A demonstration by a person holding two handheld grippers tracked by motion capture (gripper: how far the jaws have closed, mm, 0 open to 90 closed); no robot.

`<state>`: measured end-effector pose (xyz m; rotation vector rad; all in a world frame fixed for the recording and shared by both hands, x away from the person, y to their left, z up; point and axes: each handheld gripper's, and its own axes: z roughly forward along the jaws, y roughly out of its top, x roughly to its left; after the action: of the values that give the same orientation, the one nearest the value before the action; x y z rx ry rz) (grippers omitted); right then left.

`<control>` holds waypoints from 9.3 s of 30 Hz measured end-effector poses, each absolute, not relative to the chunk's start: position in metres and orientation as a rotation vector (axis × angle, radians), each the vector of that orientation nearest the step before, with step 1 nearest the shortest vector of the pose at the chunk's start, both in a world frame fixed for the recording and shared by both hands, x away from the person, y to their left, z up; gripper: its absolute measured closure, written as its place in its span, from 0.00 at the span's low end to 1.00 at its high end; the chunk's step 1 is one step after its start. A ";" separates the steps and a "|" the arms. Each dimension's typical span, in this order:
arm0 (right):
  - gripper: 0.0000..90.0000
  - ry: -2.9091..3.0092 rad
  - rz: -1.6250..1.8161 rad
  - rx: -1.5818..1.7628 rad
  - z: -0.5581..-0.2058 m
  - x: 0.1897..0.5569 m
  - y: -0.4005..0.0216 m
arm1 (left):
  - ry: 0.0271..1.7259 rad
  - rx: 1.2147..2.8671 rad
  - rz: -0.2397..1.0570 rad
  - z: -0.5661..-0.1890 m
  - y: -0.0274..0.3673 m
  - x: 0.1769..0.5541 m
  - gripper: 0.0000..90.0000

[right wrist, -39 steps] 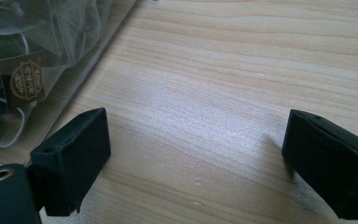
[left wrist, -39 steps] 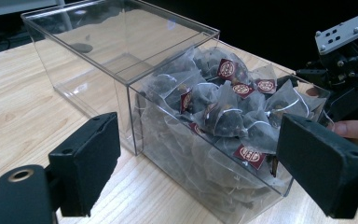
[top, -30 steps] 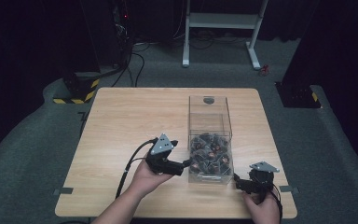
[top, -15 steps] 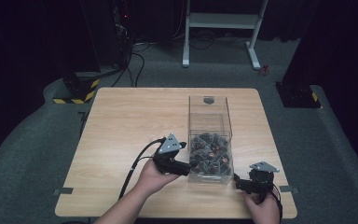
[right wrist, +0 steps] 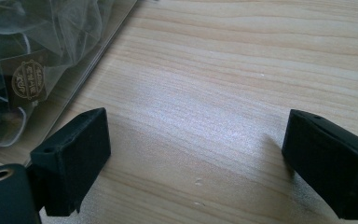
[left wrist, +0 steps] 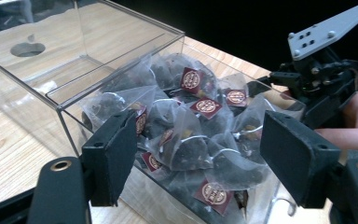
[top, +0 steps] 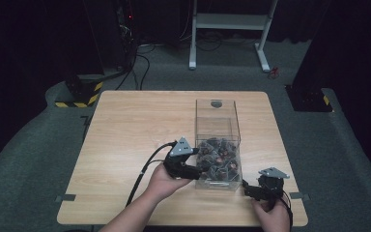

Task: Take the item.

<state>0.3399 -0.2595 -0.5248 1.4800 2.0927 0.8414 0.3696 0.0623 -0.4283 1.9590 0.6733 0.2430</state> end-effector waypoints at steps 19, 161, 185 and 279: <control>0.09 2.093 0.843 1.479 -0.525 0.340 -0.259 | 0.653 1.982 0.239 -0.434 0.053 0.378 0.56; 0.09 2.112 0.849 1.457 -0.525 0.340 -0.259 | 0.806 1.772 0.432 -0.421 0.173 0.369 1.00; 0.08 2.111 0.849 1.461 -0.525 0.340 -0.259 | 0.878 1.751 0.494 -0.417 0.197 0.396 1.00; 0.08 2.111 0.849 1.461 -0.525 0.340 -0.259 | 1.025 1.769 0.487 -0.435 0.194 0.428 0.27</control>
<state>0.3396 -0.2587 -0.5248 1.4609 2.1113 0.8492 0.4282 0.1942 -0.4351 1.7692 1.0247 0.4866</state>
